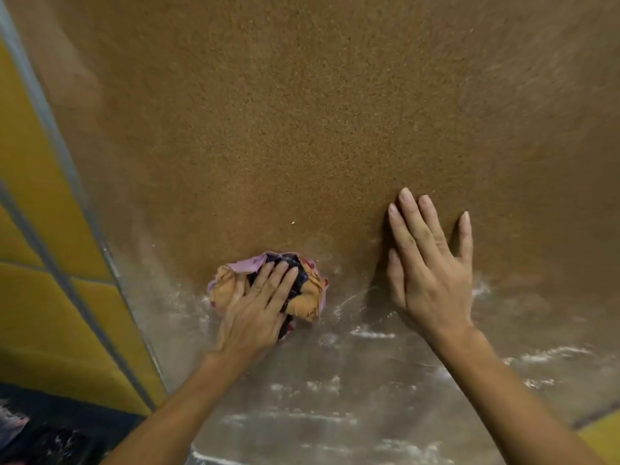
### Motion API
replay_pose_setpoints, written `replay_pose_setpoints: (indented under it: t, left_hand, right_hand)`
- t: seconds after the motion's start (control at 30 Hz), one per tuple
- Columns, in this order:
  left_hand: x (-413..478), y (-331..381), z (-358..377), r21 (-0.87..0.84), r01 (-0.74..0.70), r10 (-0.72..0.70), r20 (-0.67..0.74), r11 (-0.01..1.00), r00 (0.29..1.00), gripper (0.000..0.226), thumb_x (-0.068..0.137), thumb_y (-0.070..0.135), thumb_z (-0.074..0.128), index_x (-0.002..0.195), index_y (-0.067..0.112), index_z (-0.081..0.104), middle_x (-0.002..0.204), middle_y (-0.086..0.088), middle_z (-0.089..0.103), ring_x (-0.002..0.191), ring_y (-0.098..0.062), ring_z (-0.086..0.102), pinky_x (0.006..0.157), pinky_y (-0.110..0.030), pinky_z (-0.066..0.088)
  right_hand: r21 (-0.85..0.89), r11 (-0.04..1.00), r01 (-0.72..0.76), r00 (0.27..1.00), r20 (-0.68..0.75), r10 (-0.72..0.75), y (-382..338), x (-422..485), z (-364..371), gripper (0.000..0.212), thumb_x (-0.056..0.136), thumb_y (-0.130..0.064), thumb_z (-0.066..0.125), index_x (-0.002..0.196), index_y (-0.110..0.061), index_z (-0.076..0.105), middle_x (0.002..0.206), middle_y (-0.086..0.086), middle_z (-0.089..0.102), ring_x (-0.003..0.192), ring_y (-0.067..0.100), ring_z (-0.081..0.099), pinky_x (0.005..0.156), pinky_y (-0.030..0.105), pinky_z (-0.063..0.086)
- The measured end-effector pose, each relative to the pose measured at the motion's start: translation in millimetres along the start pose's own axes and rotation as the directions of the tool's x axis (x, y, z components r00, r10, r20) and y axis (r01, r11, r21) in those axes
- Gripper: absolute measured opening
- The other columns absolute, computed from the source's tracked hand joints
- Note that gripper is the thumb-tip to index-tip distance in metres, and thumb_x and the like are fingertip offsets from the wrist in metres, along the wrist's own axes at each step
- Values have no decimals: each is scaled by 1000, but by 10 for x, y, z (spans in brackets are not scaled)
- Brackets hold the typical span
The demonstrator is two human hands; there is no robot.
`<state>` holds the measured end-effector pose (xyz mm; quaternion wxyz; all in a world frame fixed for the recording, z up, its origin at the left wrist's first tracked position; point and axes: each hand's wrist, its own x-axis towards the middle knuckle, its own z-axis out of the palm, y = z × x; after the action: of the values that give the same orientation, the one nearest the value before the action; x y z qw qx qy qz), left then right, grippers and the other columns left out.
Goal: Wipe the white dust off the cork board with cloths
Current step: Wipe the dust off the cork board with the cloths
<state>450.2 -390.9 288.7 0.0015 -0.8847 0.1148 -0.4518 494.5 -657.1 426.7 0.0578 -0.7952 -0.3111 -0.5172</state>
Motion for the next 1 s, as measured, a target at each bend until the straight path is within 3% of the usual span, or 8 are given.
replay_pose_setpoints:
  t: [0.1, 0.17, 0.3, 0.43, 0.53, 0.8, 0.93, 1.0]
  left_hand:
    - [422, 95, -290, -59, 136, -141, -92, 989, 986, 78, 98, 28, 41, 164, 20, -1, 165, -5, 18, 158, -17, -7, 120, -53, 14]
    - [868, 124, -459, -88, 233, -246, -191, 968, 950, 69, 103, 30, 39, 163, 17, 7, 167, -8, 14, 158, -18, -9, 126, -47, 1]
    - [1048, 230, -344, -78, 252, -264, -280, 965, 923, 56, 109, 39, 33, 156, 8, 28, 163, -13, 24, 157, -20, 4, 126, -51, 8]
    - [229, 449, 76, -10, 28, -28, -34, 1000, 999, 74, 96, 40, 47, 162, 19, 19, 171, -1, 9, 157, -19, 10, 113, -57, 27]
    - [290, 315, 1, 6, -124, 125, -22, 992, 992, 68, 94, 35, 48, 157, 20, 30, 161, -5, 30, 150, -21, 23, 105, -50, 32]
    - [1144, 669, -151, -32, 121, -125, -340, 992, 932, 54, 108, 46, 33, 155, 20, 35, 157, -8, 35, 151, -23, 25, 120, -45, 19]
    - [644, 851, 100, 17, -61, 63, -123, 998, 990, 75, 92, 37, 64, 158, 26, 29, 162, -2, 27, 147, -17, 25, 95, -44, 35]
    - [637, 847, 32, -16, -160, 158, -79, 987, 984, 71, 93, 32, 60, 158, 26, 32, 163, -2, 29, 147, -16, 26, 92, -44, 36]
  right_hand:
    - [15, 1000, 12, 1000, -6, -12, 8, -17, 40, 52, 105, -22, 43, 154, -9, 41, 163, 8, 32, 154, 23, 27, 123, 58, 13]
    - [27, 1000, 10, 1000, -15, -10, 2, -29, 56, 52, 105, -23, 42, 154, -9, 41, 164, 7, 32, 154, 23, 27, 123, 58, 11]
    - [38, 999, 0, 1000, -12, 0, 3, -7, 95, 52, 105, -24, 40, 154, -8, 41, 163, 7, 33, 153, 23, 28, 123, 57, 11]
    - [32, 999, 10, 1000, -9, -10, 34, -27, 104, 51, 106, -24, 38, 155, -8, 40, 164, 8, 32, 154, 23, 27, 124, 57, 10]
    - [32, 999, 35, 999, 10, -35, 70, -42, 60, 51, 107, -20, 37, 156, -8, 38, 164, 8, 31, 154, 24, 25, 124, 57, 10]
    - [81, 996, -43, 998, -45, 47, 90, -12, -38, 50, 103, -12, 36, 152, -3, 41, 162, 10, 31, 153, 23, 30, 124, 51, 19]
    - [123, 985, -121, 990, -61, 130, 105, -84, -55, 48, 109, -17, 25, 149, 1, 44, 159, 15, 36, 151, 27, 32, 124, 55, 20]
    - [145, 985, -96, 994, -39, 103, 166, -122, -99, 49, 108, -17, 25, 149, 1, 43, 160, 16, 35, 152, 27, 30, 124, 54, 19]
